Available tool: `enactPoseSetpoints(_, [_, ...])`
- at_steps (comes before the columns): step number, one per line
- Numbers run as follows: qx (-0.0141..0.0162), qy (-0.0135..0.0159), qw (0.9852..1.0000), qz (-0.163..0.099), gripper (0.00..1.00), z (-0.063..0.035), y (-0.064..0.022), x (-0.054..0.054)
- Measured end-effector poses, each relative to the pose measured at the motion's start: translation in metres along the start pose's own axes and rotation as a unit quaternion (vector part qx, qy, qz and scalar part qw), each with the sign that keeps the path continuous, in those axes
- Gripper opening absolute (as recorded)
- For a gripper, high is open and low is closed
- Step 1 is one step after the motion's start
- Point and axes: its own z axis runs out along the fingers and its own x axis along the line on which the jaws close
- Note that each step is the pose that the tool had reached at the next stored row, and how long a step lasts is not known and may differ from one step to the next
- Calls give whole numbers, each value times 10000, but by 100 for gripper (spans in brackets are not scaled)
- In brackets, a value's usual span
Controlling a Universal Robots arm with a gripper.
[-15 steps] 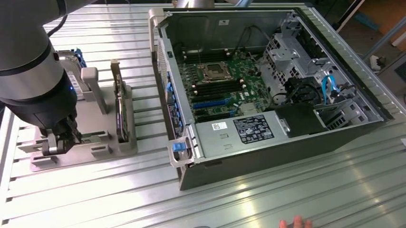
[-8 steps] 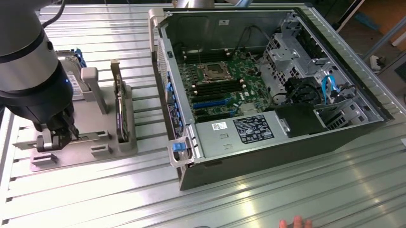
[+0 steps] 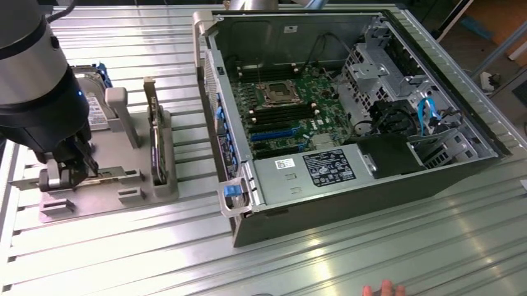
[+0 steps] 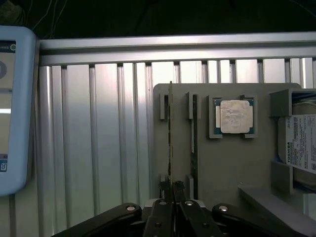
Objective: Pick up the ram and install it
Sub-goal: 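Pick up the ram and move it above insertion slot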
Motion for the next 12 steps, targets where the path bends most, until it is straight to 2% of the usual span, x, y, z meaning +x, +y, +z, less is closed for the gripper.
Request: enactPoseSetpoints(12, [0, 0, 10000, 0, 12, -272, 12, -1])
